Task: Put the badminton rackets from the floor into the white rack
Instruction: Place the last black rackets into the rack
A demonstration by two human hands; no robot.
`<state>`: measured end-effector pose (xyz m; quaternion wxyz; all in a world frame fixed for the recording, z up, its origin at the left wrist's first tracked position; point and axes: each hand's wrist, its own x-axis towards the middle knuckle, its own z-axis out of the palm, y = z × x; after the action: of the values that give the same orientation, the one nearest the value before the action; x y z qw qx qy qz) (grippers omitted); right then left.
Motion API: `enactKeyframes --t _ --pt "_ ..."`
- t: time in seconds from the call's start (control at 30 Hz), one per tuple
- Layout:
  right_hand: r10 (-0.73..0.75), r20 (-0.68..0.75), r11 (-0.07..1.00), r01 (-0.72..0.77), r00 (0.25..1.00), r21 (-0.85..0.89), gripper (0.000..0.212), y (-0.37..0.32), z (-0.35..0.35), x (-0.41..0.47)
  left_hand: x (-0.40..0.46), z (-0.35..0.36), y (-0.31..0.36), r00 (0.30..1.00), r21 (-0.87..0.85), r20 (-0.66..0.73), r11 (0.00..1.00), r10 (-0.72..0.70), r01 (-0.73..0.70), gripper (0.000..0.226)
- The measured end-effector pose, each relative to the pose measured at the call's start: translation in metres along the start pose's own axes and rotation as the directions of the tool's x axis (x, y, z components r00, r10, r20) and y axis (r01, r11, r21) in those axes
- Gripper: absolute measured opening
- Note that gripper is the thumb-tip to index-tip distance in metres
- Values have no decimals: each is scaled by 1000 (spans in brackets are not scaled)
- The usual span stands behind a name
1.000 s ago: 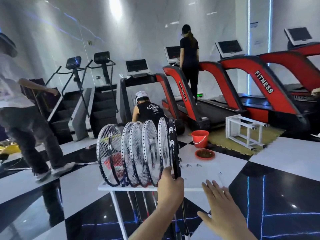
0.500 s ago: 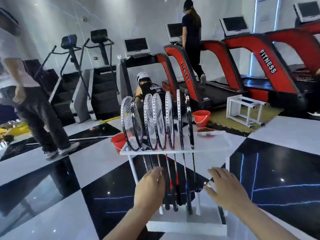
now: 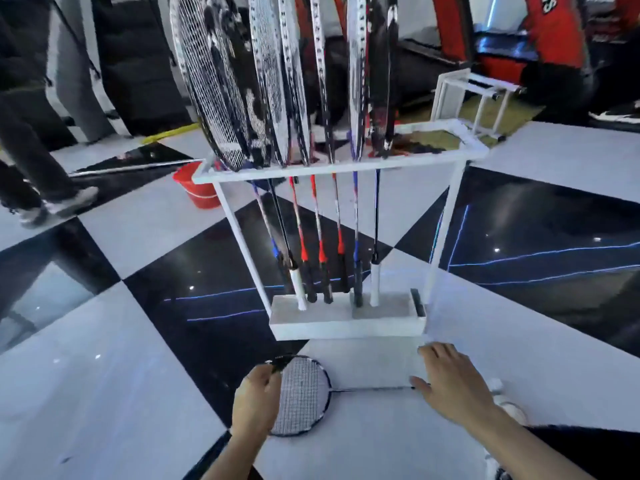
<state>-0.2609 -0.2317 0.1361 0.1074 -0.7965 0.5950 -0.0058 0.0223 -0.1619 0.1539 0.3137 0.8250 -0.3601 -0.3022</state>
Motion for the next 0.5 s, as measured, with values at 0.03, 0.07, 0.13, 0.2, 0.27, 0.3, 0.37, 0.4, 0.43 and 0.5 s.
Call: enactKeyframes --t 0.03,0.07,0.13,0.2,0.27,0.3,0.37,0.4,0.43,0.5 --pt "-3 34 1000 4 999 -2 48 0 14 1 5 7 -15 998 -28 22 998 -54 54 16" --pt "-12 53 1000 12 999 -7 49 0 24 2 9 13 -26 993 -62 43 992 -108 111 13" --pt "-25 115 1000 26 993 -13 50 0 50 7 16 26 -55 966 -157 96 955 -239 251 15" --pt "-17 187 999 23 982 -31 51 -1 71 12 23 37 -80 909 -270 146 869 -389 415 14" --pt "14 252 998 4 968 -69 54 -1 91 20 31 47 -100 813 -383 211 719 -543 580 13" --pt "23 289 996 2 957 -89 55 -1 100 23 35 52 -112 763 -420 250 643 -596 640 17" --pt "27 357 996 6 934 -92 56 0 117 30 43 59 -127 692 -465 300 533 -656 707 19" --pt "29 383 997 2 923 -81 55 1 127 34 49 64 -135 663 -481 312 489 -680 728 21" --pt "36 403 997 -6 915 -75 53 2 135 37 54 69 -144 629 -490 323 444 -707 750 25" --pt "45 422 996 -9 906 -88 50 3 144 41 64 77 -156 574 -520 351 355 -740 777 32"
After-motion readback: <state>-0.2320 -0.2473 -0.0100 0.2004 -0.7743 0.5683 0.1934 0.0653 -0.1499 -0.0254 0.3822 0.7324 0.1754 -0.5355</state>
